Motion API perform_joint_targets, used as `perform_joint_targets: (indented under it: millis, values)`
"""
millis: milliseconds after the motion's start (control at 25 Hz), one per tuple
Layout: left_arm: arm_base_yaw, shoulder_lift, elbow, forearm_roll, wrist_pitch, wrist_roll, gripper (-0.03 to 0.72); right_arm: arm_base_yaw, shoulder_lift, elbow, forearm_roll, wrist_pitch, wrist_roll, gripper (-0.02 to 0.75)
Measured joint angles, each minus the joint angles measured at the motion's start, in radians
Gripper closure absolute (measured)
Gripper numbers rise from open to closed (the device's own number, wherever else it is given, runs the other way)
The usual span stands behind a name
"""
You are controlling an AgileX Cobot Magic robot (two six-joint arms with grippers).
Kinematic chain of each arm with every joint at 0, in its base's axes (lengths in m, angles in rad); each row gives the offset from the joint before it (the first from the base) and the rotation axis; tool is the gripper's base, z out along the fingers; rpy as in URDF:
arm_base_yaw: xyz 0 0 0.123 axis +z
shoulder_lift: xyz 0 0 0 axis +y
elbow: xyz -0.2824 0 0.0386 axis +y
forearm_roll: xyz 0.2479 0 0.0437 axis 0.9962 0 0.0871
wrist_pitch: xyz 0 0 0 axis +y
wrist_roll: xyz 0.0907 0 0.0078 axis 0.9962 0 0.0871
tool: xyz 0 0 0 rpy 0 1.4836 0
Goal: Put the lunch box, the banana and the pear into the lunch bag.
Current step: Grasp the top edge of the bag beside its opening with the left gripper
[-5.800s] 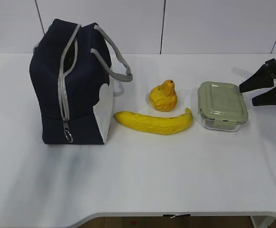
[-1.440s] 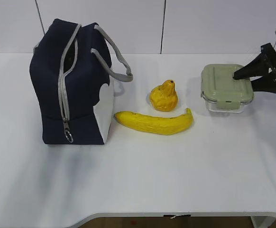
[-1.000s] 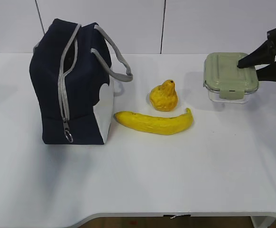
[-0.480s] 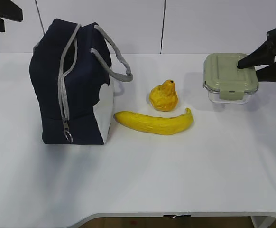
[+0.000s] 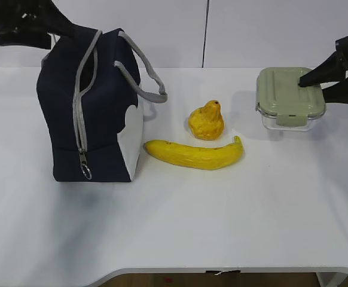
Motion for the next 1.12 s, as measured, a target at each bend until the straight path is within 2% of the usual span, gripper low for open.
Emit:
perform_joint_targets:
  millis: [280, 360, 440, 640, 760, 1120]
  values:
    - [-0.007, 0.075, 0.0, 0.004, -0.056, 0.0, 0.225, 0.0, -0.002, 0.0, 0.0, 0.0, 0.002, 0.339]
    - [-0.007, 0.084, 0.0, 0.004, -0.061, 0.0, 0.258, 0.0, -0.002, 0.0, 0.0, 0.0, 0.002, 0.339]
    - [-0.009, 0.084, -0.002, 0.004, -0.072, 0.0, 0.321, 0.0, -0.002, 0.0, 0.0, 0.0, 0.002, 0.339]
    - [-0.009, 0.084, -0.002, -0.002, -0.09, 0.0, 0.584, 0.0, -0.002, 0.002, 0.0, 0.0, 0.002, 0.339]
    - [-0.009, 0.084, -0.002, -0.002, -0.09, 0.0, 0.667, 0.0, -0.002, 0.002, 0.0, 0.0, 0.002, 0.339]
    - [-0.009, 0.084, -0.002, -0.026, -0.056, -0.007, 0.692, 0.0, -0.032, 0.002, 0.006, 0.0, 0.081, 0.339]
